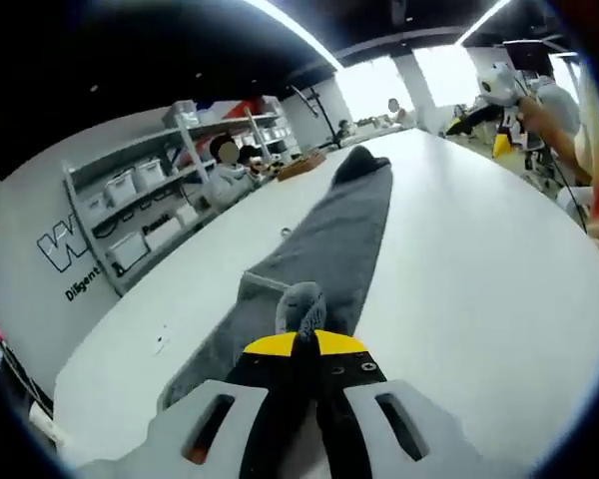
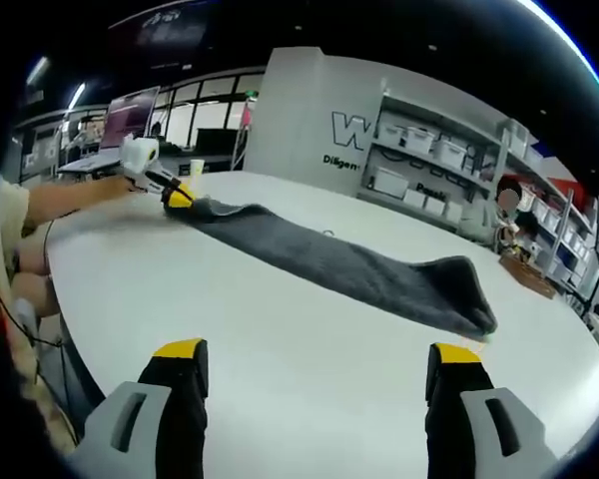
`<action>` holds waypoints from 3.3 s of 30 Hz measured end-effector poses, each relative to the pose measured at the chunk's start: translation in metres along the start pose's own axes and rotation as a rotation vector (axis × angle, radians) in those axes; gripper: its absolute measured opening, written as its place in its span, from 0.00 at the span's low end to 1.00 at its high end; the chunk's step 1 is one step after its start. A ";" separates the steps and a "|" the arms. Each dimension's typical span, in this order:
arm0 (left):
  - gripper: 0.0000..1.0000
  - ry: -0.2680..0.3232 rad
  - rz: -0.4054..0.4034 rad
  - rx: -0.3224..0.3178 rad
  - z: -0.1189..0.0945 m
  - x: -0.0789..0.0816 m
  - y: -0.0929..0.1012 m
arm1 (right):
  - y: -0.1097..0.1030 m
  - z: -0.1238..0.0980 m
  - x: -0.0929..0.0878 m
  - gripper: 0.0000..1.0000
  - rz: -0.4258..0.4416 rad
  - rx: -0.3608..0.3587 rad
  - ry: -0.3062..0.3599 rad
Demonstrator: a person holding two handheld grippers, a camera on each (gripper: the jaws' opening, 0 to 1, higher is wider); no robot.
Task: Open the folded towel by lifting each exposed corner and separating the folded layers until the towel lies flat within the target outline without major curled edges
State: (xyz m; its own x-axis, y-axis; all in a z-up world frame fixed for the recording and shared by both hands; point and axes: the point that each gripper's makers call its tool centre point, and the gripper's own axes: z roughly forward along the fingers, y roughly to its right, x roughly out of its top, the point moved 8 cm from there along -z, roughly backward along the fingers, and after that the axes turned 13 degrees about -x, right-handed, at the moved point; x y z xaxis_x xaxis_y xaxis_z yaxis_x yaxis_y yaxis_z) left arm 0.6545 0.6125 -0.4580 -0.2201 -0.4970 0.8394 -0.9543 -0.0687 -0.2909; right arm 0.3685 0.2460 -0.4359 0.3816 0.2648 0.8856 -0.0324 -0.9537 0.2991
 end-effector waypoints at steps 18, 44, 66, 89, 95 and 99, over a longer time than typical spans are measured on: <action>0.45 0.058 -0.051 -0.007 0.007 0.015 0.008 | -0.005 -0.002 -0.003 0.89 -0.012 0.021 -0.016; 0.06 0.011 0.019 -0.173 0.024 0.027 0.022 | -0.005 -0.003 -0.009 0.86 0.024 0.028 -0.015; 0.06 0.185 -0.047 -0.112 -0.053 0.025 0.051 | -0.012 -0.004 -0.005 0.86 0.019 0.040 -0.008; 0.12 0.087 -0.181 -0.063 -0.075 -0.034 0.061 | -0.010 -0.002 -0.003 0.86 0.011 0.041 -0.014; 0.42 0.148 -0.248 0.029 -0.076 -0.034 0.060 | -0.008 -0.003 -0.003 0.86 0.013 0.037 -0.015; 0.57 0.278 -0.341 0.047 -0.078 -0.025 0.063 | -0.008 -0.004 -0.003 0.86 0.010 0.039 -0.015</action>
State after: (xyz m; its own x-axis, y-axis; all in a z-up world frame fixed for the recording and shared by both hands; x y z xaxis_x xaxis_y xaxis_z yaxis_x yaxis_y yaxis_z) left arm 0.5844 0.6885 -0.4617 0.0538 -0.1875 0.9808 -0.9729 -0.2312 0.0091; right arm 0.3639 0.2537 -0.4401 0.3948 0.2530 0.8832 -0.0007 -0.9613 0.2757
